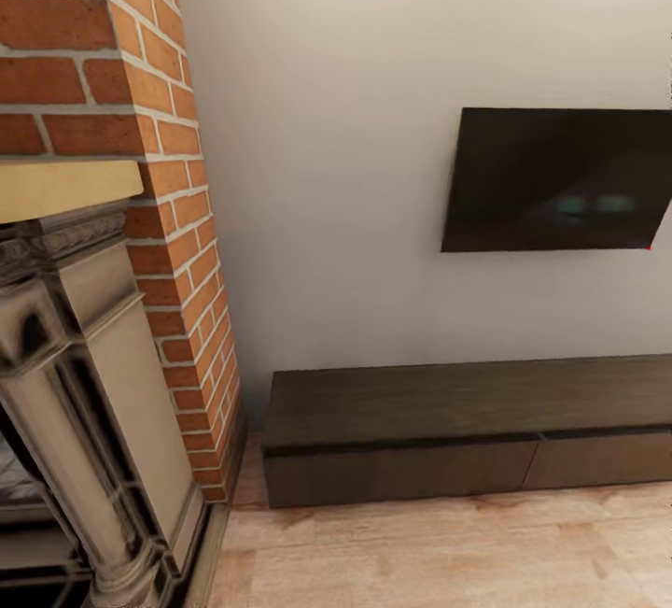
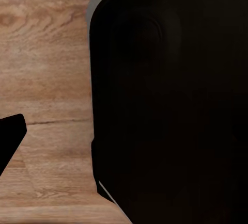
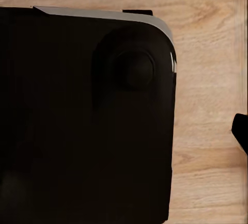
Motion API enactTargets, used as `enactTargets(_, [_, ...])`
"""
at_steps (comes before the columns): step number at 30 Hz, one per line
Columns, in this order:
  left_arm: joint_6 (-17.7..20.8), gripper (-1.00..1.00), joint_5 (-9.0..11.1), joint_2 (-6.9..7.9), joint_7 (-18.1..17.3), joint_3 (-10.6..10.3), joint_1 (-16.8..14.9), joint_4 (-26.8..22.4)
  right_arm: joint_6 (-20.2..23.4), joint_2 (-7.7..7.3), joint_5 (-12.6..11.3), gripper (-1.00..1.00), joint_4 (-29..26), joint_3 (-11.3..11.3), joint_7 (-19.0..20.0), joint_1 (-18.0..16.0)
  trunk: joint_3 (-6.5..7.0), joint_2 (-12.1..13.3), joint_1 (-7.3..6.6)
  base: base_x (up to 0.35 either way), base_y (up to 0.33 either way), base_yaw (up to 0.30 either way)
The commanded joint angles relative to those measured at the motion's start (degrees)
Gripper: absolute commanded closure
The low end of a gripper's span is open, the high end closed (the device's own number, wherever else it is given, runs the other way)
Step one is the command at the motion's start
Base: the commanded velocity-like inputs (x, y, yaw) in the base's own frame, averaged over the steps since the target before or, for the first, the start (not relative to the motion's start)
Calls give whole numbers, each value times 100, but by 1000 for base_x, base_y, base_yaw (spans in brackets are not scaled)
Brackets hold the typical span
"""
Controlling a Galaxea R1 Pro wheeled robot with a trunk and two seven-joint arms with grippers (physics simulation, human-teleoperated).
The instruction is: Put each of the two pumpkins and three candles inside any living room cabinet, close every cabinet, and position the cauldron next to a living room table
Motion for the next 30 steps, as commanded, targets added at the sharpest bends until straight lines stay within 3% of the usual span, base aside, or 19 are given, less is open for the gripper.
enactTargets(1, [-9,-100,-5,-1,-4,-1,2,-20,-43,4,-10,-100,4,-3,-7,-1,-4,-2,0,-9,-272,28])
enactTargets(15, [-292,-100,-15,6,4,-11,2,-154,-67,5,11,-100,4,-4,1,0,-4,-2,0,-1,-152,4])
enactTargets(30, [-480,-100,-22,36,12,-17,2,-224,-89,0,-36,-100,1,-24,1,0,-4,-2,0,0,-11,0])
